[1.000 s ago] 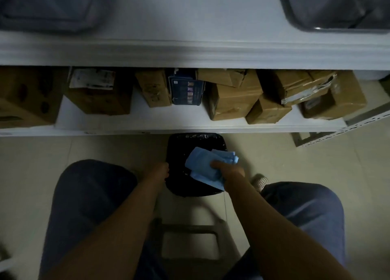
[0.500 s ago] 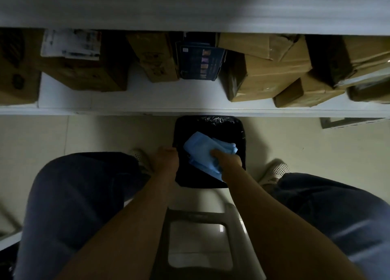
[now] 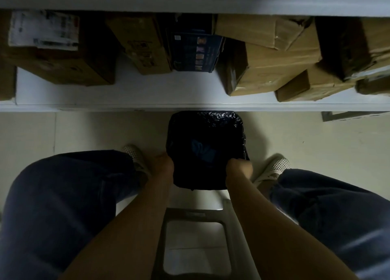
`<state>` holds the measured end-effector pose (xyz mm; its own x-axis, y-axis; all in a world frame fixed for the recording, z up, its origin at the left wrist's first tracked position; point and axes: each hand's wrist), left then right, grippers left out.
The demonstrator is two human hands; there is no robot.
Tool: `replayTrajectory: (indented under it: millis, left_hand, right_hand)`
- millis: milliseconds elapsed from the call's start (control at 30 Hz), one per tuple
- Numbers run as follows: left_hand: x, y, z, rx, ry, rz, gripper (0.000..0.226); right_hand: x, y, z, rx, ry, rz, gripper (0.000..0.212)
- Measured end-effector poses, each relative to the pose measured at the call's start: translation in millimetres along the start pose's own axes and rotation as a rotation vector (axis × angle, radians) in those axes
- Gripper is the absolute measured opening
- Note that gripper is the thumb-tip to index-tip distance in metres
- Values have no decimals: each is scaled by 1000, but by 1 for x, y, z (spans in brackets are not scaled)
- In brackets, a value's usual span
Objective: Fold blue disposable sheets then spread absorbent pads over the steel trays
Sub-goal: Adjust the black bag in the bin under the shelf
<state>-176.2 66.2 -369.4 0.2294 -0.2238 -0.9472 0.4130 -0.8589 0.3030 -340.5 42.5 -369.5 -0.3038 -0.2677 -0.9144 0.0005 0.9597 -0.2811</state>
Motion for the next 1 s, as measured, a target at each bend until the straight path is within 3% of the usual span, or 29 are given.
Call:
replayTrajectory:
  millis: [133,333,433,600,700,733,800,833,867,933,1000]
  left_hand:
    - [13,-11,-4,-120,-110,-107,47]
    - [5,-18,-7,-217,-185,-156,45]
    - [-5,-19,-7,-299,-253,-144,30]
    - [6,-30,-12,-345,-236,-268,21]
    - [4,-27,-8,-301,-72,-247,22]
    - [-2,-20,-7,-239,37,-179,23]
    - [15,-20,-5,-486,376,-13,40]
    - [13,-16,-9,-374,447,53,44]
    - [0,-11,-10,-153,409,71,45]
    - [-3,-20,-11,-131,325,91,44]
    - [-13,-28,-13,-58,340,138,45]
  right_hand:
    - [9,4,-13,-120,198,-70,29]
    - [19,8,-16,-228,115,-97,32]
    - [21,6,-17,-239,84,-63,33]
    - [21,9,-17,-274,87,-82,39]
    - [19,10,-18,-264,64,-80,36]
    - [19,10,-18,-264,60,-72,33]
    - [20,9,-17,-249,61,-46,27]
    - [21,9,-17,-236,63,-32,23]
    - [20,8,-17,-244,60,-3,19]
    - [17,8,-17,-258,41,59,16]
    - [6,8,-18,-395,1,62,21]
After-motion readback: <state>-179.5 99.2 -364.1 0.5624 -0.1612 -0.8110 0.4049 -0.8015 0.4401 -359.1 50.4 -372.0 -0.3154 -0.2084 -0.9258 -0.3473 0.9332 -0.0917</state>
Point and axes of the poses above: each hand's wrist, its own x-axis towards the middle knuckle, its own z-axis out of the palm, y = z × x, and after that the axes turned 15 degrees about -y, right-handed
